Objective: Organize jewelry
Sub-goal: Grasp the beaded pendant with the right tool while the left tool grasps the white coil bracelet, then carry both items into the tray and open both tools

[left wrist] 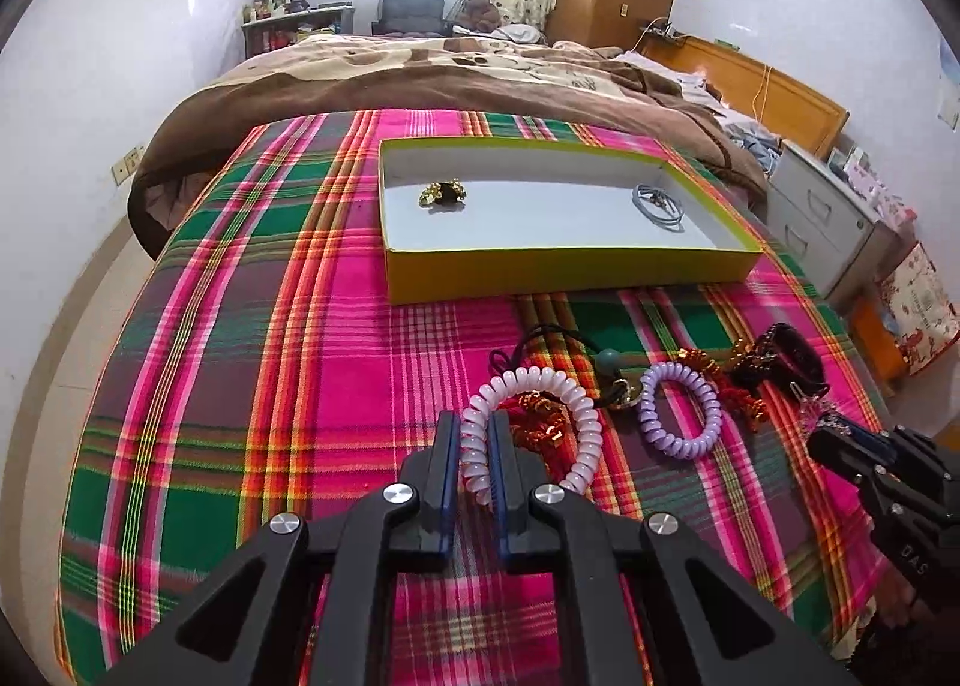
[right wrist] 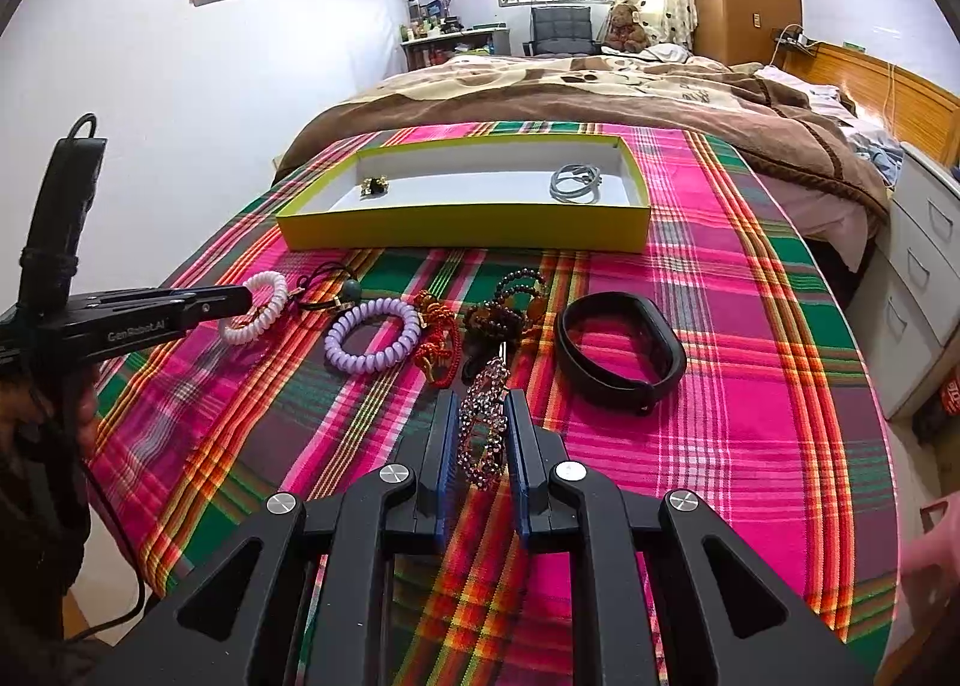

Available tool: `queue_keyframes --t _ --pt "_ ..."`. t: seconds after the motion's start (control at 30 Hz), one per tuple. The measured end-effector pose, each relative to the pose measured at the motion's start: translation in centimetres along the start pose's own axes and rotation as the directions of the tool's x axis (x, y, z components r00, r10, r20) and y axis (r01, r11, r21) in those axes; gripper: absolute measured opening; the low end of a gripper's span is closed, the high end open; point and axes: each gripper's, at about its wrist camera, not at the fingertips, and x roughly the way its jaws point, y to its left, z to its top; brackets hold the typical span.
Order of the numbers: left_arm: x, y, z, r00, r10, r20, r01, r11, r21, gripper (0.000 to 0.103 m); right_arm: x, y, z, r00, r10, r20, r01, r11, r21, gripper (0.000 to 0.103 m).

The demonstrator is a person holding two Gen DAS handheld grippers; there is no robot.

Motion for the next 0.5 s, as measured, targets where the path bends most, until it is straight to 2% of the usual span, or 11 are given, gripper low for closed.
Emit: queue_keyframes --t 0.33,0.5 --pt "-2.4 -0.6 0.2 0.999 0.0 0.049 0.0 1.0 0.011 0.009 -1.2 0.2 0.5 1.0 0.005 0.031 -0.005 1.0 0.002 0.016" --pt "-3.2 -0.3 1.4 0.997 -0.002 0.078 0.002 1.0 -0.005 0.009 -1.7 0.5 2.2 0.998 0.01 0.064 -0.009 1.0 -0.022 0.016"
